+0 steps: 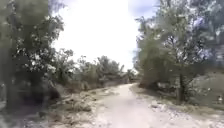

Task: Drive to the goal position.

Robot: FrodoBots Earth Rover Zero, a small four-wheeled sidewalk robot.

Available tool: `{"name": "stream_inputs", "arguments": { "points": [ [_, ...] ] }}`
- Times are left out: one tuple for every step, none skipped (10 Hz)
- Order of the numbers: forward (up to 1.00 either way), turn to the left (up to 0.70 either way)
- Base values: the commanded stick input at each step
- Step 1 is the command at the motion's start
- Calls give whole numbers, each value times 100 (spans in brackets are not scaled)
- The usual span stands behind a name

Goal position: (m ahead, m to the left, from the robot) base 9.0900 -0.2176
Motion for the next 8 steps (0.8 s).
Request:
{"name": "stream_inputs", "arguments": {
  "points": [
    [85,0],
    [85,0],
    [85,0],
    [85,0],
    [85,0],
    [85,0],
    [85,0],
    [85,0]
  ]
}}
